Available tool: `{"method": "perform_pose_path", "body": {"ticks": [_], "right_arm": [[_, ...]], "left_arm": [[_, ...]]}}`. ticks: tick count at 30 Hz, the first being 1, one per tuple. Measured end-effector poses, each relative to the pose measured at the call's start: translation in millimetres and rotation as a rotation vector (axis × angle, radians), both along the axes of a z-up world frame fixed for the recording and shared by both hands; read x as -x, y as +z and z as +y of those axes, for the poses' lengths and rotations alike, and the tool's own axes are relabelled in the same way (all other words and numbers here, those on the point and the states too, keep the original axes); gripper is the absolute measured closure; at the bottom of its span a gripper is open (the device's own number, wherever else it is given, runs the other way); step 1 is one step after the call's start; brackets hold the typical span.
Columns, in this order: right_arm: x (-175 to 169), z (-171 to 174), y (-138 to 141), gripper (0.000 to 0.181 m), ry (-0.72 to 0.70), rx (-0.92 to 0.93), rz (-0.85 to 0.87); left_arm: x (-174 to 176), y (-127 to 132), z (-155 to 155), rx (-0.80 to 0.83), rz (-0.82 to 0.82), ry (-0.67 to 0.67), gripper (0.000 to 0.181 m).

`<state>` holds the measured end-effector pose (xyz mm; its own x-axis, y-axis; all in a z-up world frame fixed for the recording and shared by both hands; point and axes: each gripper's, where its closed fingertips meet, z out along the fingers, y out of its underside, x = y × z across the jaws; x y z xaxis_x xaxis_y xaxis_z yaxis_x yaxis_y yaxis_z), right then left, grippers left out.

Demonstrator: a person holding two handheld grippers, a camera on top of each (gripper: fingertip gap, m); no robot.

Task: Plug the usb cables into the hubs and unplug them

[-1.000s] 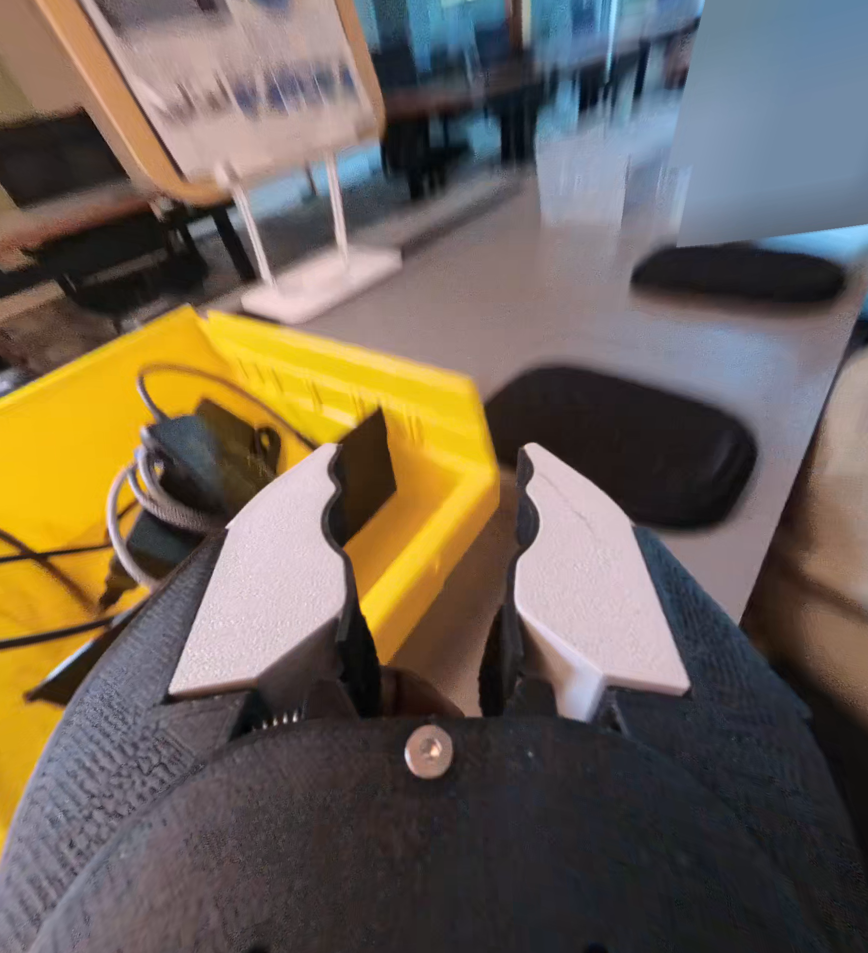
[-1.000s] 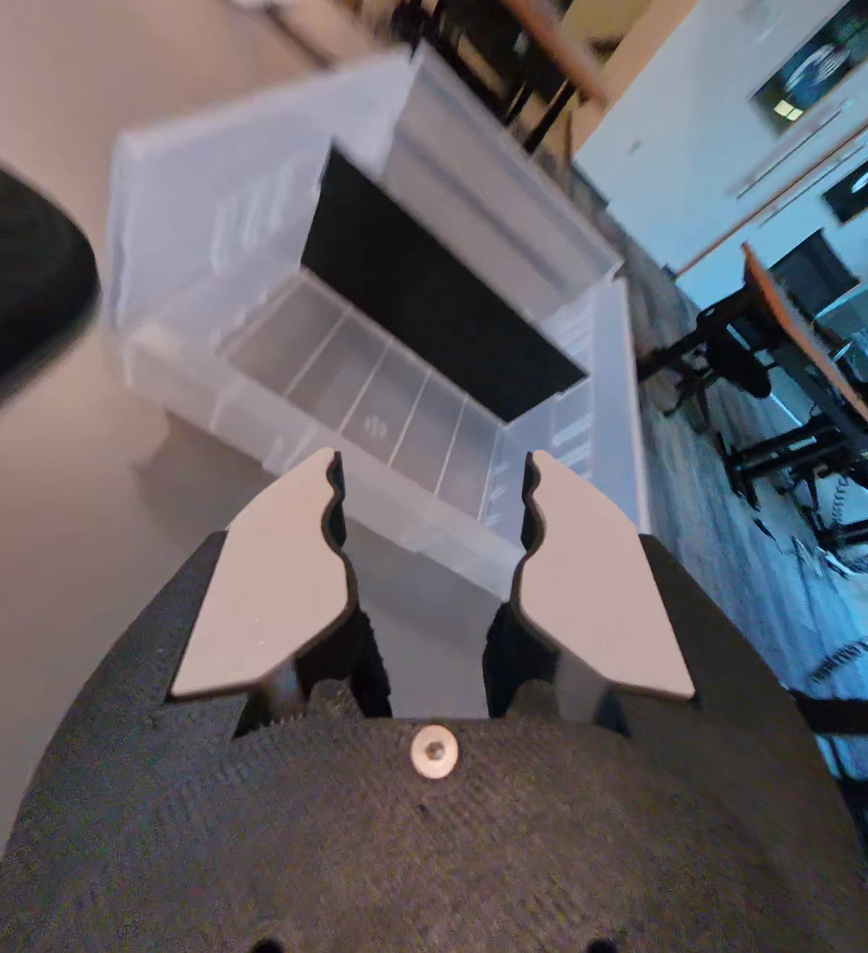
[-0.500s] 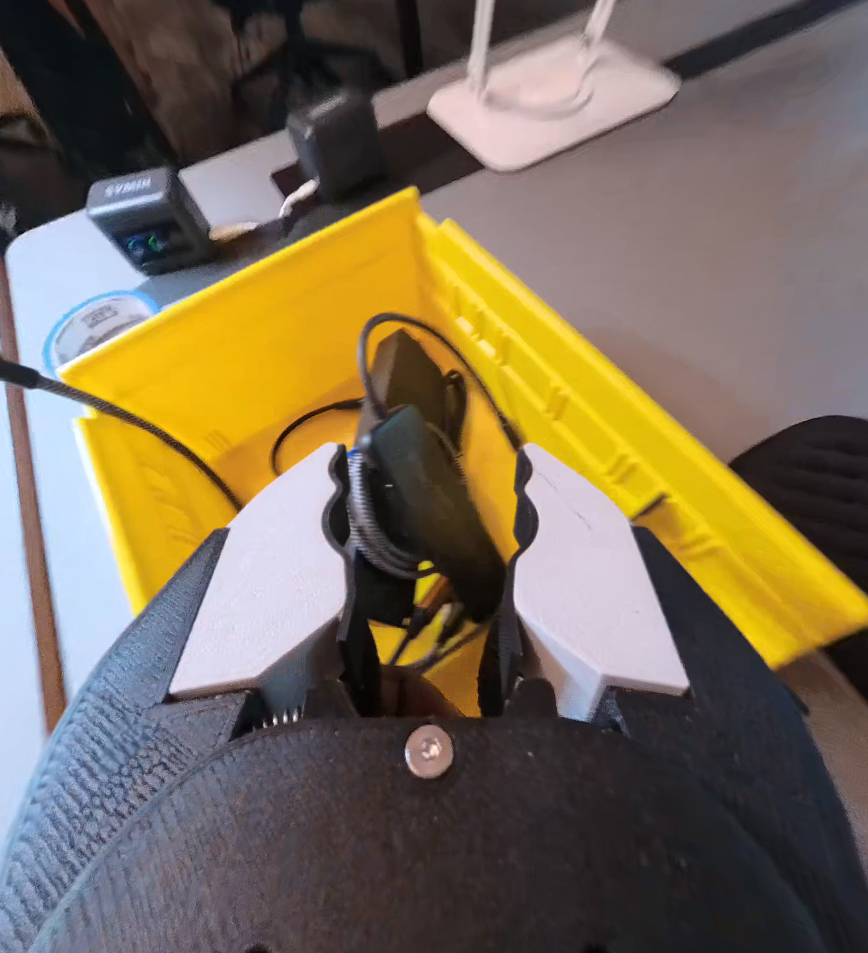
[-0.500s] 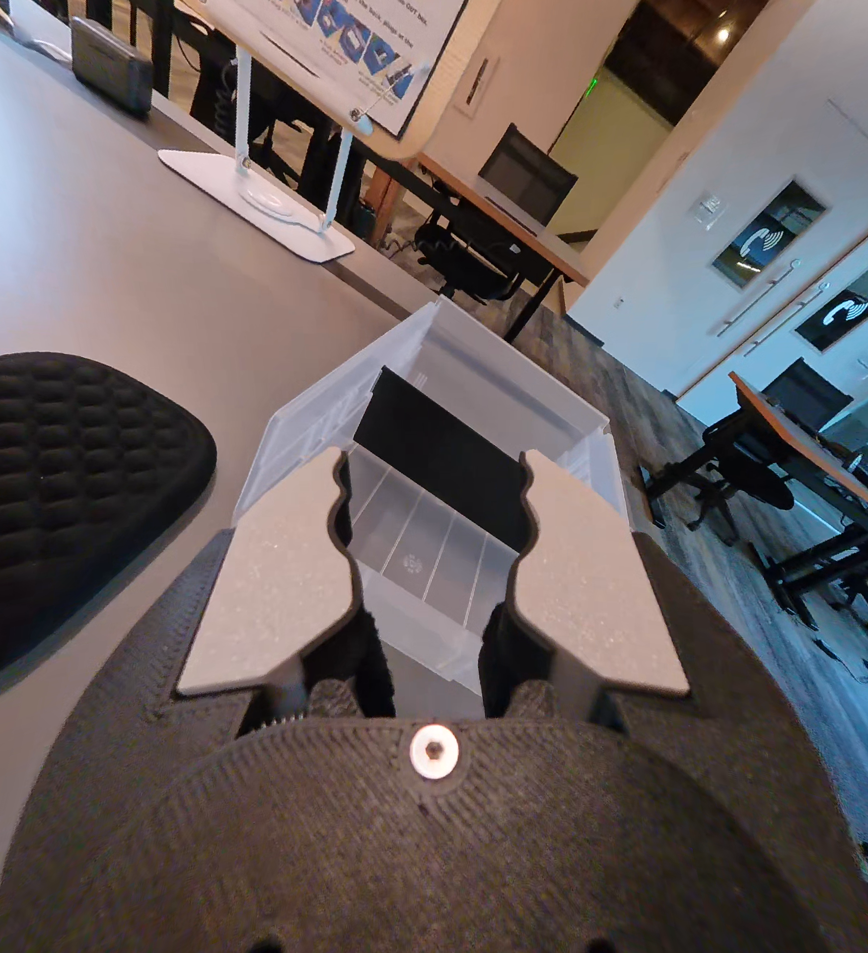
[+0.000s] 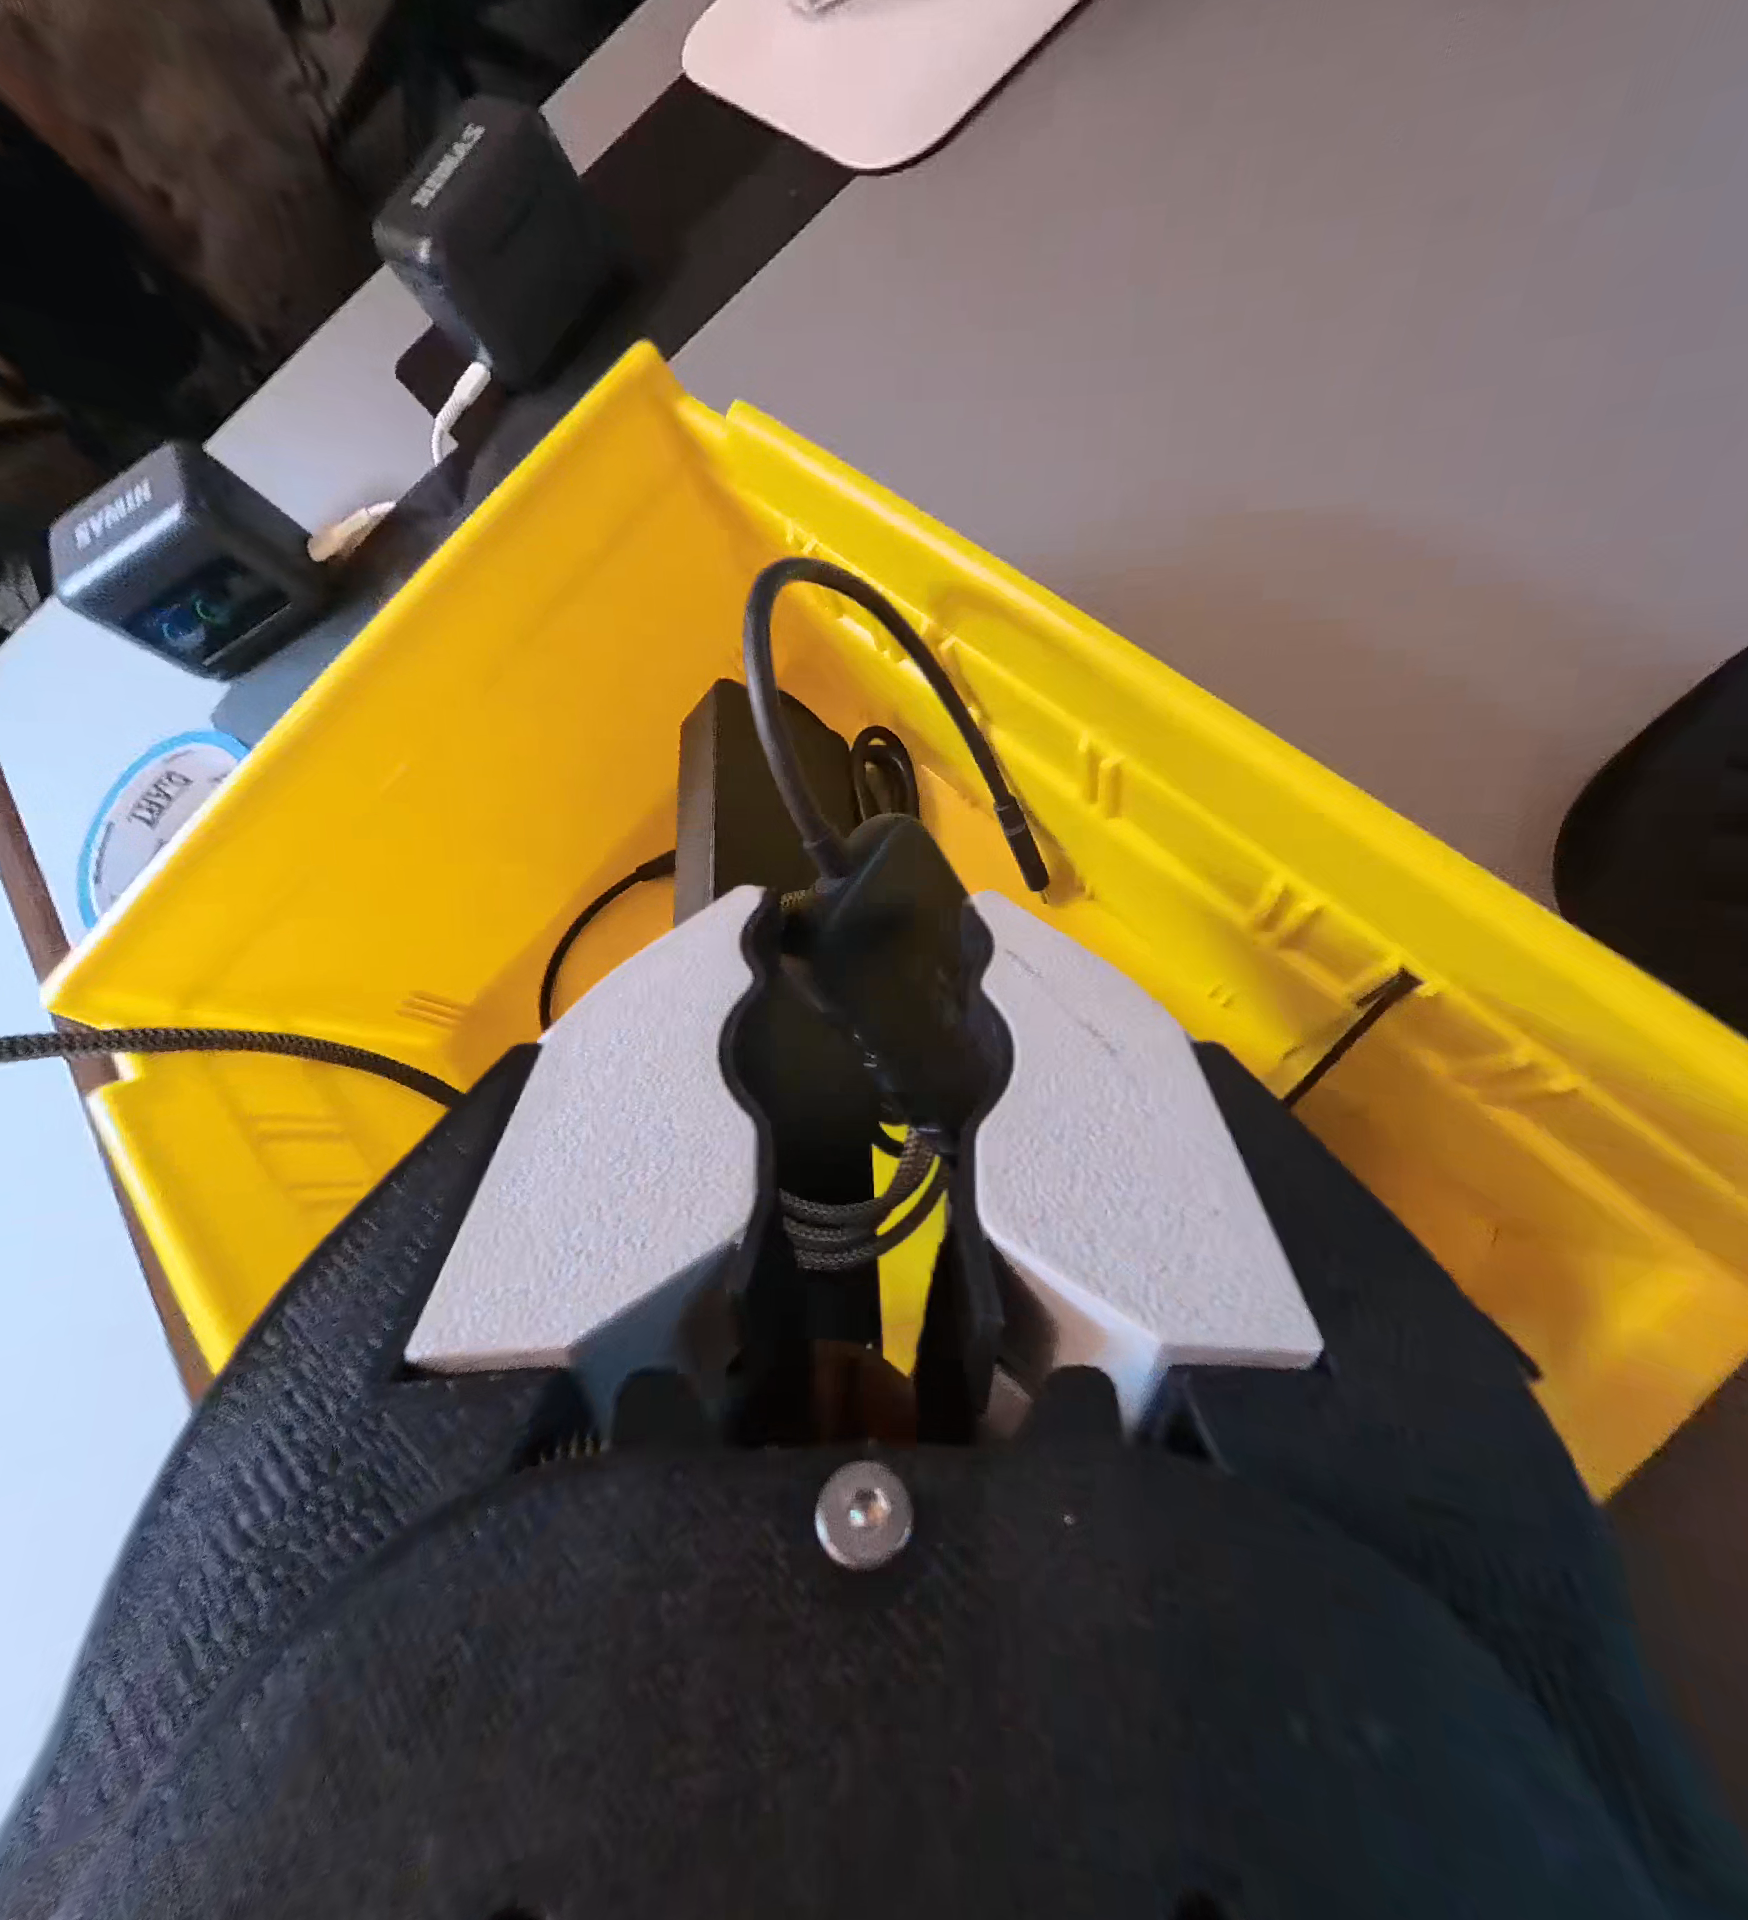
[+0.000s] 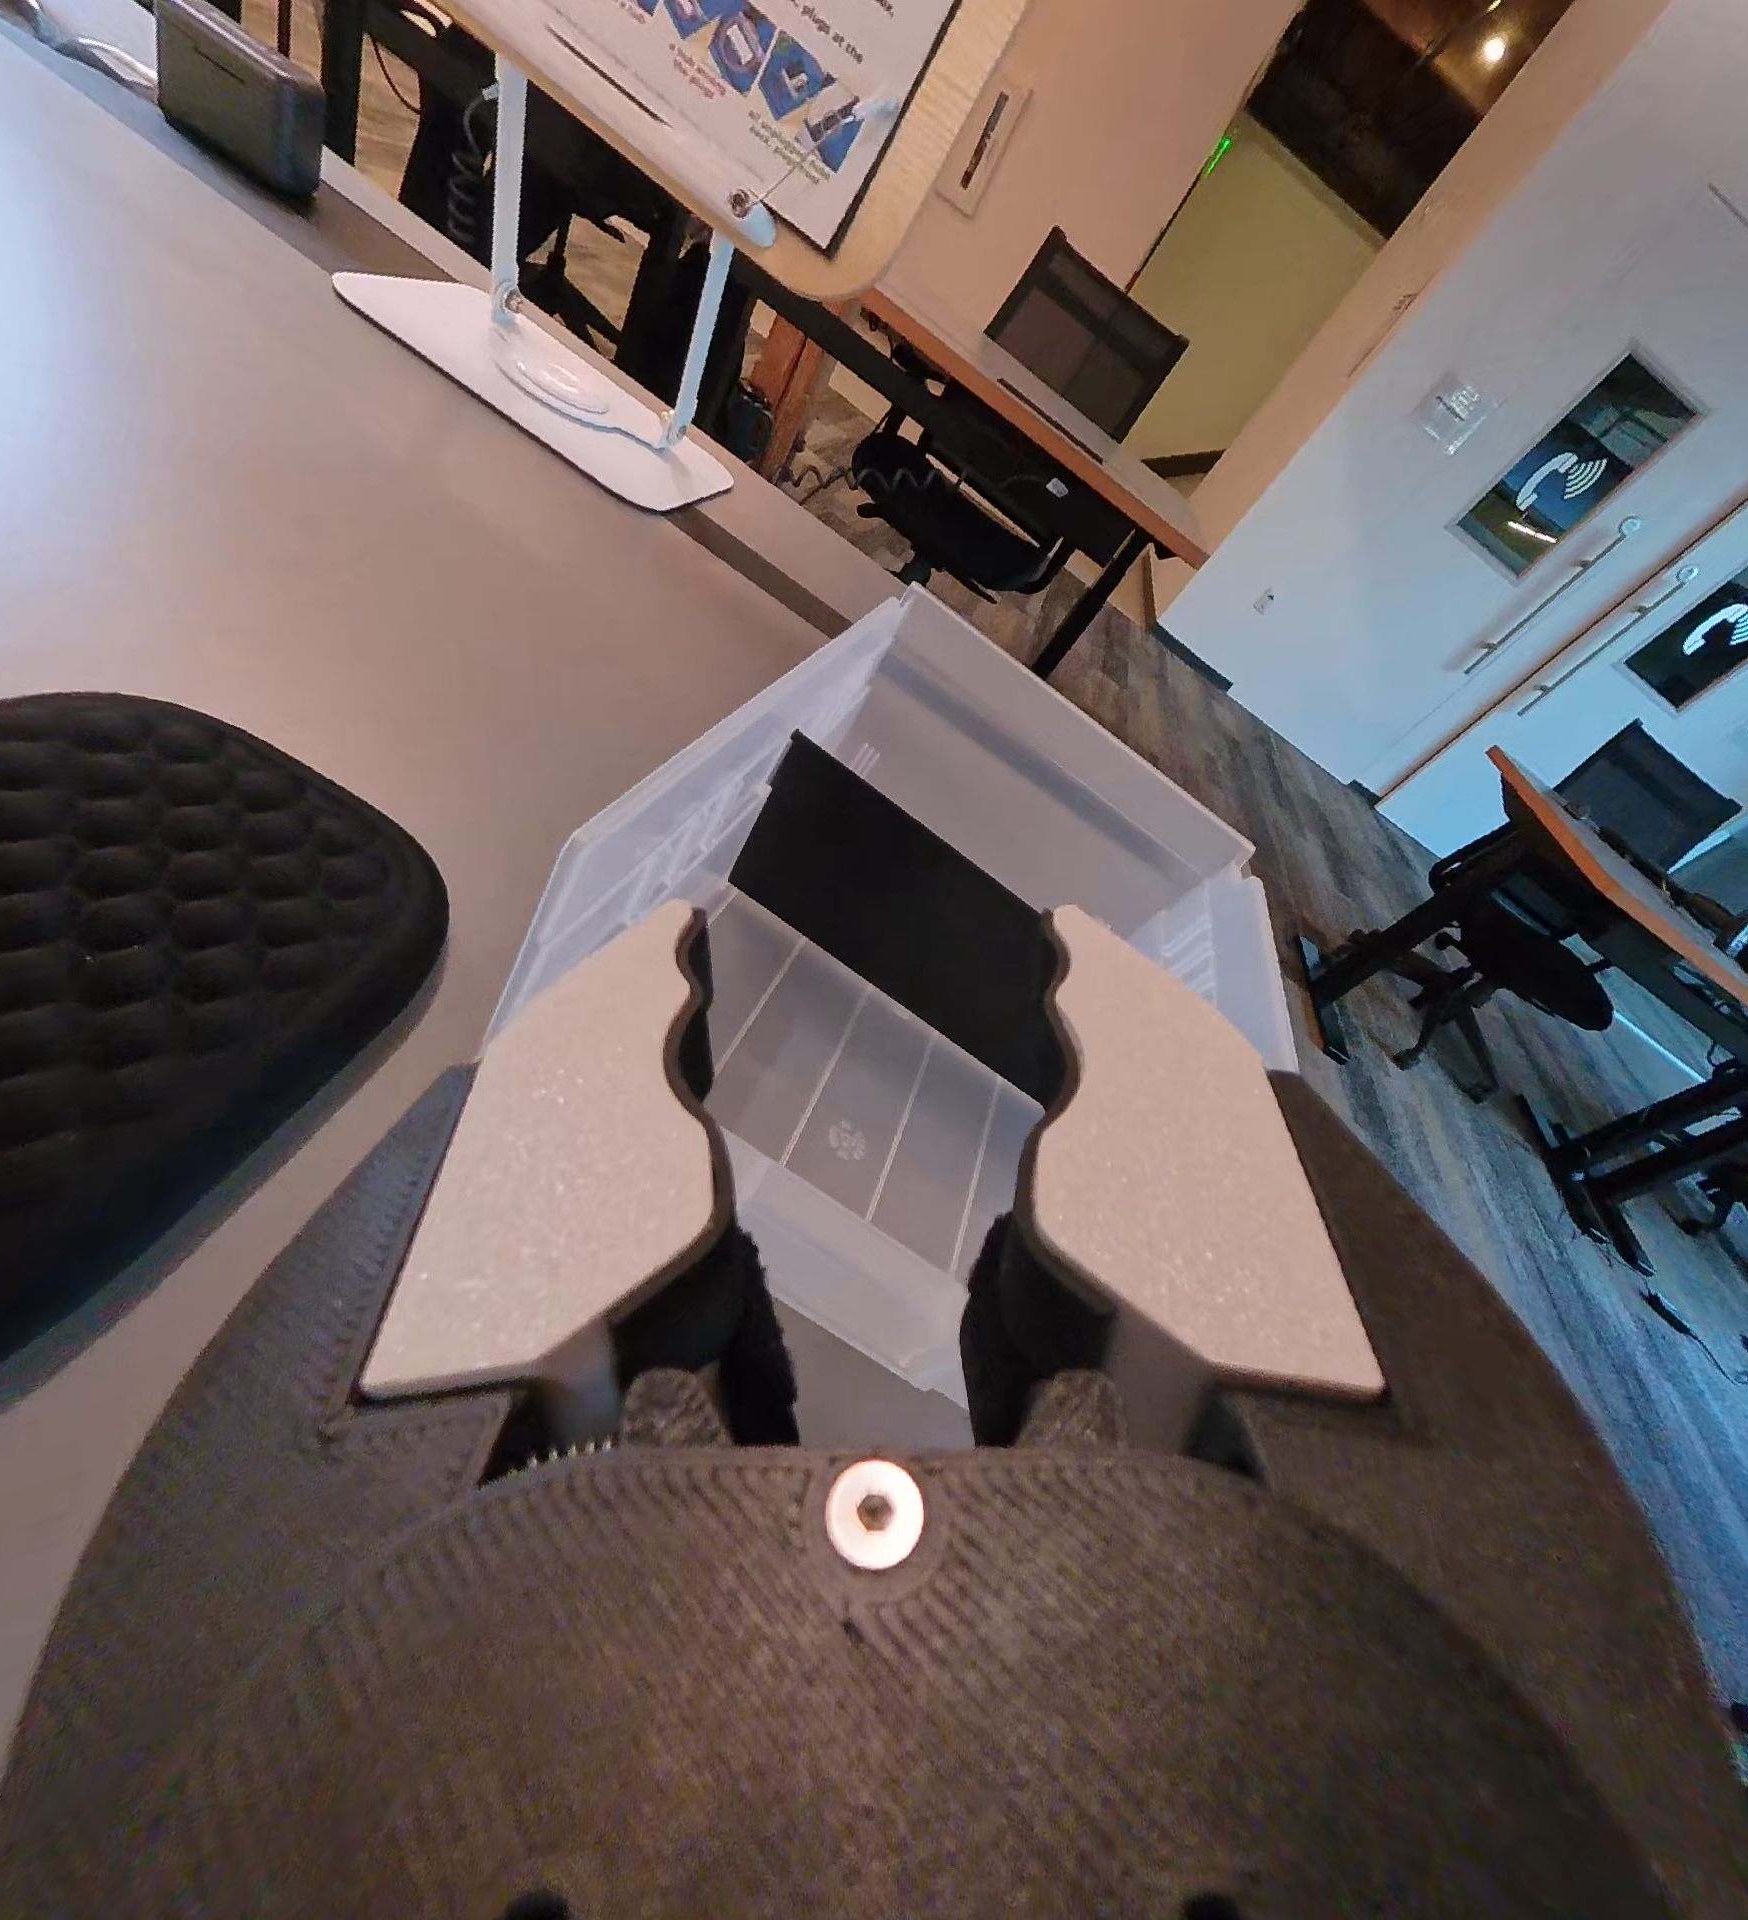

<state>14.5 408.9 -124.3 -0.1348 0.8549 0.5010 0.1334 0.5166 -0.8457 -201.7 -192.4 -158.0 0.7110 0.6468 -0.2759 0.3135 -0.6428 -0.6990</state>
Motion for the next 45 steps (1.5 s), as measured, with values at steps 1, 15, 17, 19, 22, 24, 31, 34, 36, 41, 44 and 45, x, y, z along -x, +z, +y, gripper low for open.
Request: {"method": "perform_pose_path", "body": {"ticks": [1, 15, 17, 19, 22, 24, 31, 34, 36, 41, 44, 45], "right_arm": [[1, -1, 0, 0.122, 0.004, 0.001, 0.002], [0, -6, 2, 0.122, 0.009, -0.014, 0.003], [0, -6, 2, 0.122, 0.005, -0.018, -0.002], [1, -6, 2, 0.122, 0.006, -0.018, -0.003], [1, -6, 1, 0.122, 0.005, -0.025, -0.009], [1, -6, 1, 0.122, 0.002, -0.031, -0.013], [6, -15, -1, 0.122, 0.021, -0.044, -0.018], [7, -19, 1, 0.122, 0.029, -0.062, -0.019], [7, -22, 2, 0.122, 0.035, -0.073, -0.016], [5, -24, 9, 0.122, 0.033, -0.086, 0.001], [6, -34, 17, 0.124, 0.061, -0.073, 0.036], [8, -41, 21, 0.125, 0.082, -0.064, 0.054]], "left_arm": [[1, -2, 0, -0.013, -0.009, 0.016, 0.145], [-36, -42, 29, -0.03, -0.285, -0.176, 0.151], [-34, -41, 29, -0.011, -0.247, -0.175, 0.158], [-31, -37, 27, -0.012, -0.221, -0.15, 0.166], [-26, -15, 19, -0.071, -0.121, -0.096, 0.168], [-22, 12, 13, -0.156, -0.014, -0.051, 0.169], [-31, 123, 2, -0.478, 0.431, 0.036, 0.169], [-47, 159, 6, -0.62, 0.586, 0.011, 0.169], [-53, 176, 6, -0.705, 0.652, 0.007, 0.169], [-66, 211, 6, -0.959, 0.722, -0.058, 0.169], [-83, 229, 18, -1.119, 0.721, -0.15, 0.169], [-88, 234, 23, -1.156, 0.715, -0.177, 0.169]]}}
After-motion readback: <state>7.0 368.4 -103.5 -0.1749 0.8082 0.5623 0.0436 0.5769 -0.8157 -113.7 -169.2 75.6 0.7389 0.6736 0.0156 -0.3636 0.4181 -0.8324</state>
